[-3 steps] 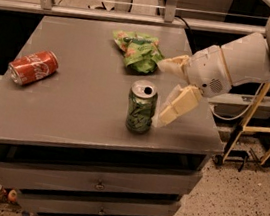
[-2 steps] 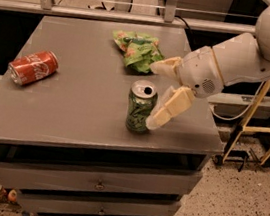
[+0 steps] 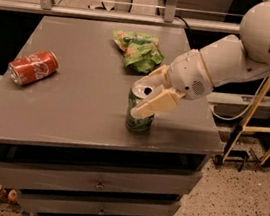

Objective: Move green can near coke can

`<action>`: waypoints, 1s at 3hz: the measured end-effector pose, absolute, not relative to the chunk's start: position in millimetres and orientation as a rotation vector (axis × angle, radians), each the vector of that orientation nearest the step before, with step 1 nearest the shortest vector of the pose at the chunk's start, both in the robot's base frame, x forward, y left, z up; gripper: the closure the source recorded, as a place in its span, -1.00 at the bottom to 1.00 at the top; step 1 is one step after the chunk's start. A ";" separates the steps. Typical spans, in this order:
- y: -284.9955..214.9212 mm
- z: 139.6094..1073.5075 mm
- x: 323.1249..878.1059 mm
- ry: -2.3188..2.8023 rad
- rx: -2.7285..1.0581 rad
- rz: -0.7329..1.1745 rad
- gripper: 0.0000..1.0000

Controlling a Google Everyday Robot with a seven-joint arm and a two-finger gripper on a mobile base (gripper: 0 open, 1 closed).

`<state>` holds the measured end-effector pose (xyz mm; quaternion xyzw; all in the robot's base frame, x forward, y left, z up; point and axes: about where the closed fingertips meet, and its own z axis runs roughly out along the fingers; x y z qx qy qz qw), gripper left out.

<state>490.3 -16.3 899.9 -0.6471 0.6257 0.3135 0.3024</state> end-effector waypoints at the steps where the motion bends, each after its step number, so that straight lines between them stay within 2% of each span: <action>1: -15.4 902.0 493.2 1.654 -1.709 0.832 0.25; 2: -25.4 921.7 510.6 1.635 -1.689 0.756 0.72; 3: -25.0 926.8 513.7 1.626 -1.685 0.744 1.00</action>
Offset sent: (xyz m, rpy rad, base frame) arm 0.0512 -0.0311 0.0563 0.0054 -0.1703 -0.0936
